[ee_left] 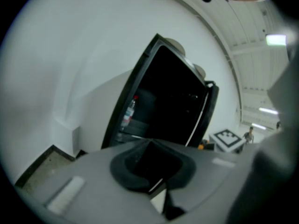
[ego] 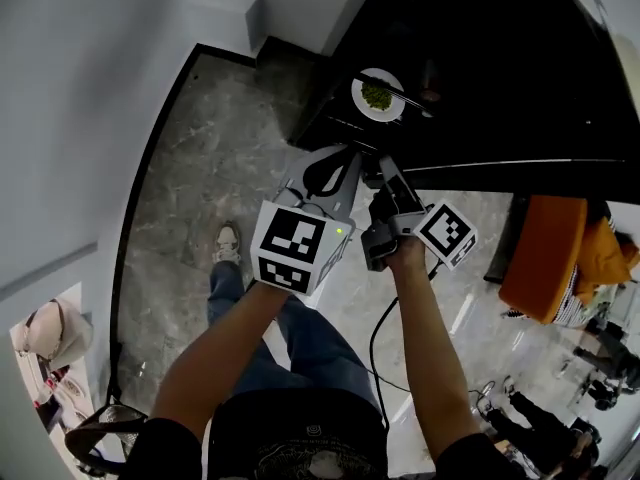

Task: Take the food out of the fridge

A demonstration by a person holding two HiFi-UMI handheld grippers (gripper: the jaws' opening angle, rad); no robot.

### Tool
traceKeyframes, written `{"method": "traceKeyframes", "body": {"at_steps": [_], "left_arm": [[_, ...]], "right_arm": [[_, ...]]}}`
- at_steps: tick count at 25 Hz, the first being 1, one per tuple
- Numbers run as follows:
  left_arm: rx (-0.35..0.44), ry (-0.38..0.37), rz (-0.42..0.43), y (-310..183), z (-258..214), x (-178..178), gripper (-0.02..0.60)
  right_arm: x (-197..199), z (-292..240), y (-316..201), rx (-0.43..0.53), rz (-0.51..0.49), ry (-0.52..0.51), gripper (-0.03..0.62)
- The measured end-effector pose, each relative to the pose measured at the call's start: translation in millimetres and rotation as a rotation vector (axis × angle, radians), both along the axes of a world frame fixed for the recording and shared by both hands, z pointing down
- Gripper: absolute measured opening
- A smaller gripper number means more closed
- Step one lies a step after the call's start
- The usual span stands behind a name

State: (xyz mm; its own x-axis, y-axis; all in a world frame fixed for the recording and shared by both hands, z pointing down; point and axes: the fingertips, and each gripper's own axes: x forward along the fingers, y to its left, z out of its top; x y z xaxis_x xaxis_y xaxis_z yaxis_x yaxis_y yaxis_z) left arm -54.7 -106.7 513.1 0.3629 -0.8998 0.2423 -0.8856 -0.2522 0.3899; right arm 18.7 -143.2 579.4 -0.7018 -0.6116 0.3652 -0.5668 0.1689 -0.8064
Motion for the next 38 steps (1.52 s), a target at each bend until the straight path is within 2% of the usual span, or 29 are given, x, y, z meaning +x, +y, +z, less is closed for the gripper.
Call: {"method": "traceKeyframes", "body": {"at_steps": [5, 9, 16, 22, 33, 38], "left_arm": [[0.024, -0.013, -0.011, -16, 30, 7, 0.003], [0.029, -0.003, 0.002, -23, 52, 16, 0.003], [0.042, -0.006, 0.023, -31, 98, 19, 0.003], [0.079, -0.015, 0.039, -50, 122, 18, 0.003], [0.083, -0.060, 0.056, -67, 150, 19, 0.003], [0.069, -0.066, 0.048, -65, 151, 15, 0.003]], "right_arm": [[-3, 52, -22, -0.038, 0.033, -0.066, 0.013], [-2, 91, -40, -0.078, 0.059, -0.136, 0.069], [-1, 165, -90, -0.131, 0.181, -0.270, 0.097], [6, 205, -124, -0.162, 0.270, -0.358, 0.127], [6, 227, -157, -0.227, 0.332, -0.478, 0.127], [8, 232, -158, -0.293, 0.371, -0.497, 0.057]]}}
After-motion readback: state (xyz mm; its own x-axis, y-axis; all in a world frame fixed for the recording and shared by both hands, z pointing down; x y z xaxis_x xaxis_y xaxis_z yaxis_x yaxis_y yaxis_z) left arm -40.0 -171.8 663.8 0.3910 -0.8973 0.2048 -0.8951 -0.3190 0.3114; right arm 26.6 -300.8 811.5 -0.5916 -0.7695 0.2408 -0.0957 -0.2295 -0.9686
